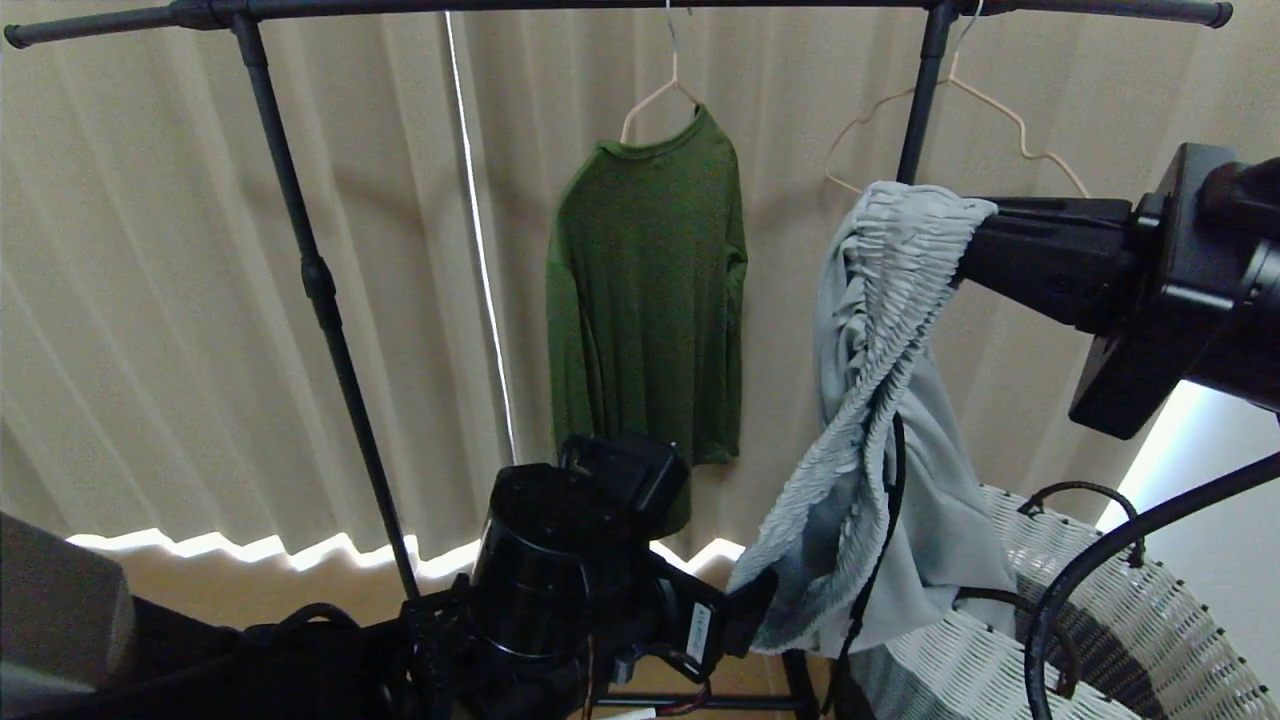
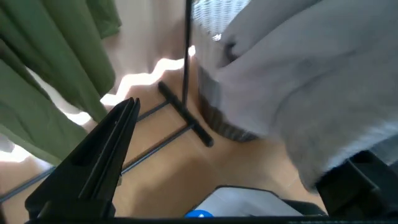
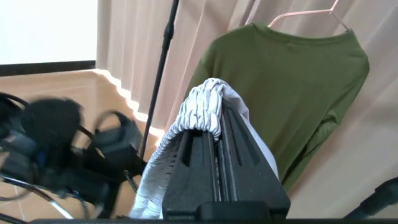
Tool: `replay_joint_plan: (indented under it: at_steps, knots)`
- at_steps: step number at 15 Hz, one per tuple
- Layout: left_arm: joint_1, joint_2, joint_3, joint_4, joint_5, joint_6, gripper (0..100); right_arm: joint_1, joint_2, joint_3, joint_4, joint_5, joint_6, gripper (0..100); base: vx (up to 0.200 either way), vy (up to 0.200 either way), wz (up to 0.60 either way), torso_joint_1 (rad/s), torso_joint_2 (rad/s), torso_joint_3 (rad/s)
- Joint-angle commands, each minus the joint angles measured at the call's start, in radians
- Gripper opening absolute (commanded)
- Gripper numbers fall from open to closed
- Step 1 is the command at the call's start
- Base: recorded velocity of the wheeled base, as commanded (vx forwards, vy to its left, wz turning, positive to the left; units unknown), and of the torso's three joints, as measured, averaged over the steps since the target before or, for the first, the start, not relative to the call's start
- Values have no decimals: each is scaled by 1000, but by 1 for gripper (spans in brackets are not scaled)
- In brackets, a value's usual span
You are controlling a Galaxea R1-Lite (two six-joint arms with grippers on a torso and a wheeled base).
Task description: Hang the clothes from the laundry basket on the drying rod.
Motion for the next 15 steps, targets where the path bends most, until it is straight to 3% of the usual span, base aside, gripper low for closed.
replay_joint_plan:
  at_steps: [1, 4, 5, 7, 8, 10, 11, 14, 15]
  knots:
    - [0, 25, 27, -7, 1, 3, 100, -1, -12, 5, 1, 0, 0, 0, 0, 0, 0, 0, 0, 0]
    - [0, 1, 111, -66, 42, 9, 100, -13, -20, 50, -4, -3, 0, 0, 0, 0, 0, 0, 0, 0]
    - [-2, -10, 137, -94, 45, 12, 0, -15, -18, 48, -6, -3, 0, 0, 0, 0, 0, 0, 0, 0]
    - [3, -14, 157, -142, 49, 21, 0, -18, -18, 47, -6, -5, -2, 0, 0, 0, 0, 0, 0, 0]
    - [3, -18, 188, -215, 78, 26, 0, -39, -20, 53, -4, -5, -2, 0, 0, 0, 0, 0, 0, 0]
    - [1, -47, 274, -313, 118, 79, 0, -78, -20, 54, -1, -8, -3, 0, 0, 0, 0, 0, 0, 0]
    - [7, -91, 308, -358, 124, 153, 0, -128, -27, 56, 7, -11, -11, 0, 0, 0, 0, 0, 0, 0]
    - [116, -248, 199, -240, 122, 219, 0, -237, -44, 85, -1, -12, -52, 0, 0, 0, 0, 0, 0, 0]
    - [164, -330, 71, -65, 118, 226, 0, -263, -49, 93, -4, -12, -62, 0, 0, 0, 0, 0, 0, 0]
